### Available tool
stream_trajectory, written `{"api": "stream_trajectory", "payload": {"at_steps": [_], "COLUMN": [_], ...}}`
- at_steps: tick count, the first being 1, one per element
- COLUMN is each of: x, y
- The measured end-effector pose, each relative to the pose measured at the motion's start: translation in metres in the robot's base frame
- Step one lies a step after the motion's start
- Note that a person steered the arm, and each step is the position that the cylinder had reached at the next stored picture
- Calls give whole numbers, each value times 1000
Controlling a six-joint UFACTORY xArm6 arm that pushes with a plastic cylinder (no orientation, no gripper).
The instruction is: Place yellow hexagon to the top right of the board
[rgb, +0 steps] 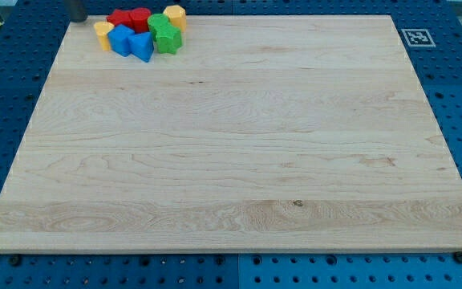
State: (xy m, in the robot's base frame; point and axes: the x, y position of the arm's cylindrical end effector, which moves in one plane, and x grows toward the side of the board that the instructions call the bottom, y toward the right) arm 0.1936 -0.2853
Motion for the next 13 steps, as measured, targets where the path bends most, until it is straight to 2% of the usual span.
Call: {"api": "stream_trajectory", "payload": {"at_steps": [1, 3, 4, 5, 6, 7, 9, 11, 12, 13], "x": [-2, 1, 25, 33, 33, 33, 20, 23, 26, 28], "y": [23, 197, 263, 286, 335, 436, 455, 425, 431, 461]}}
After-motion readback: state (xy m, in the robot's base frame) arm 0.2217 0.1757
